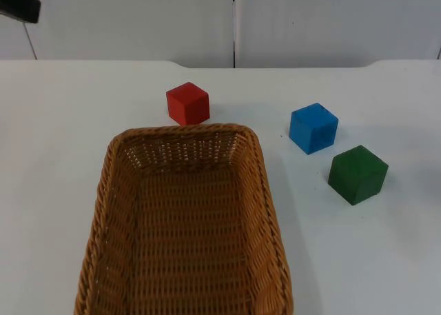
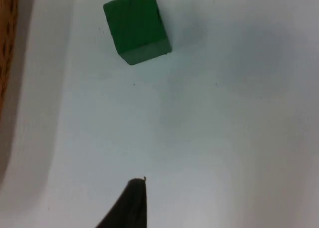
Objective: Pick up one cube with each hand and place exactly two cubes into the same basket, leaving the remaining cube outside.
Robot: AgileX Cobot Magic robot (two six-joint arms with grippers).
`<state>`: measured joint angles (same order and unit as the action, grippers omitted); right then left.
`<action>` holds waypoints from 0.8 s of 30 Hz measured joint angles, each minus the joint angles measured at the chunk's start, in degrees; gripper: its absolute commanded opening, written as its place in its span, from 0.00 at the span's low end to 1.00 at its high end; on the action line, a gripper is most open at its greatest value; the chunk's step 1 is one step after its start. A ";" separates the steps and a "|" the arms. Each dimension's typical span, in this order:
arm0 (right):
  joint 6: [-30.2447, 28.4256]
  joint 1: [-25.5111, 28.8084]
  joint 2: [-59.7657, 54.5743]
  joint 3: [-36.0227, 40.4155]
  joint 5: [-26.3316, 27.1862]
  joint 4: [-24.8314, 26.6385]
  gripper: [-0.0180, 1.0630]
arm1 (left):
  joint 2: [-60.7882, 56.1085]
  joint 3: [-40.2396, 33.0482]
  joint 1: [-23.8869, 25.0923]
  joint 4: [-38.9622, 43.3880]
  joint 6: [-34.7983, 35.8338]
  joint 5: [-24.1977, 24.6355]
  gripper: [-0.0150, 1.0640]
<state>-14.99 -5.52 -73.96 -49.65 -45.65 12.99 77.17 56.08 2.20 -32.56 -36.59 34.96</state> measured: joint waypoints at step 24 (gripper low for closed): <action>-0.63 -13.30 -17.45 -4.36 15.36 -2.03 0.99 | 22.62 11.80 -8.07 -3.53 -11.51 -4.58 0.99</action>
<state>-15.62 -18.82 -91.41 -54.01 -30.29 10.96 99.79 67.88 -5.87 -36.10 -48.09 30.37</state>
